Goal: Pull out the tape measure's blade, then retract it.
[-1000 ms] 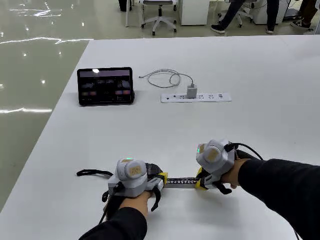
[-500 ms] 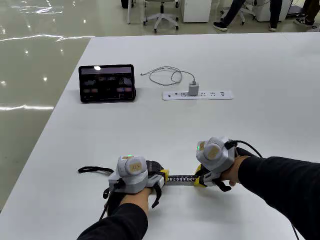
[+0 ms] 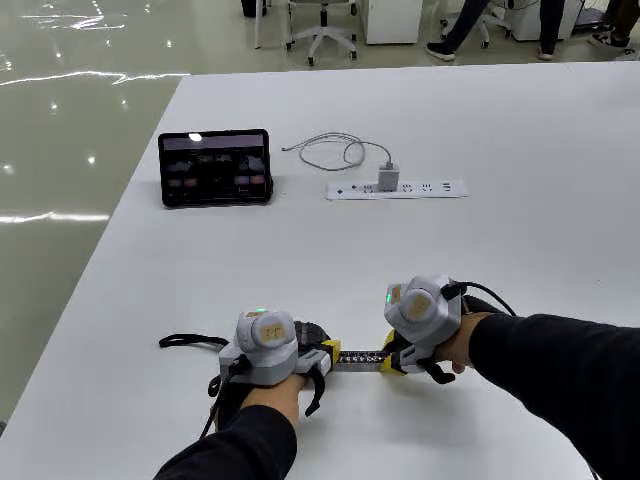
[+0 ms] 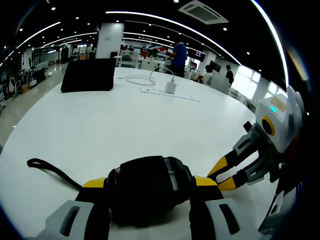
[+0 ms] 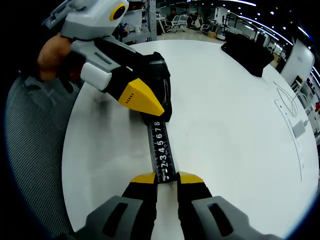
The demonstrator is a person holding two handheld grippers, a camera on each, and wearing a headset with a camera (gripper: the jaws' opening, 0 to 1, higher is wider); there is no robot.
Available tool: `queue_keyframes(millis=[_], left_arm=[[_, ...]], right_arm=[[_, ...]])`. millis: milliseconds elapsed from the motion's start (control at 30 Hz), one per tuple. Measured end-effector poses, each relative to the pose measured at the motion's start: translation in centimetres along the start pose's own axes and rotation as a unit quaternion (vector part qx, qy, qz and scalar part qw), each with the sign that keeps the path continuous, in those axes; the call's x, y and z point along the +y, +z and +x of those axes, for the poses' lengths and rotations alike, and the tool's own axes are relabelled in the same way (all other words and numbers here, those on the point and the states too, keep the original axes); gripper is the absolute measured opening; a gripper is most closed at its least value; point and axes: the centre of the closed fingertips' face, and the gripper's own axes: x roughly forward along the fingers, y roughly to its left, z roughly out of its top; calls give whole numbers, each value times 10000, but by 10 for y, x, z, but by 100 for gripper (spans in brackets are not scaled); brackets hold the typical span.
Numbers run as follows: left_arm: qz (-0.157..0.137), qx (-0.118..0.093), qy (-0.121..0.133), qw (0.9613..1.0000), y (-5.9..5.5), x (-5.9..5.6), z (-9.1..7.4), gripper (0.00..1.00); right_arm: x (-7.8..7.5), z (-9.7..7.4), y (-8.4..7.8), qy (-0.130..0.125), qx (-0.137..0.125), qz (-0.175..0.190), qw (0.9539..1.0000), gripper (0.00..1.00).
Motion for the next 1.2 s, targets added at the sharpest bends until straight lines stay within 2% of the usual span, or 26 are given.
queue_keyframes(millis=[100,233,300,467,567,700,833,967,1033,1100,1200], left_arm=[[-4,-15,12,10000,0,0,0,60],[-5,-21,0,10000,1,1,0,60],[-14,-9,-24,10000,0,1,0,60],[-19,4,-11,10000,0,1,0,60],[-56,2,-18,10000,1,2,-1,60],[-150,-7,-18,9999,1,2,-1,60],[-153,0,-47,9999,2,2,-1,60],[-136,12,-90,9999,2,2,-1,60],[-105,24,-88,9999,1,2,-1,60],[-98,23,-78,9999,1,2,-1,60],[-109,17,-88,9999,1,2,-1,60]], right_arm=[[0,0,1,1,-30,28,10000,11],[2,3,8,0,-224,47,9997,11],[4,6,13,-2,-227,14,9997,11],[3,6,13,72,-196,-49,9998,11],[3,5,14,145,-318,157,9993,11],[2,6,16,100,-357,-42,9993,11],[1,6,19,131,-365,-90,9992,11],[1,8,23,164,-425,-9,9990,11],[1,10,24,173,-425,283,9985,12],[1,9,23,211,-404,85,9989,12],[2,9,23,218,-402,123,9989,12]])
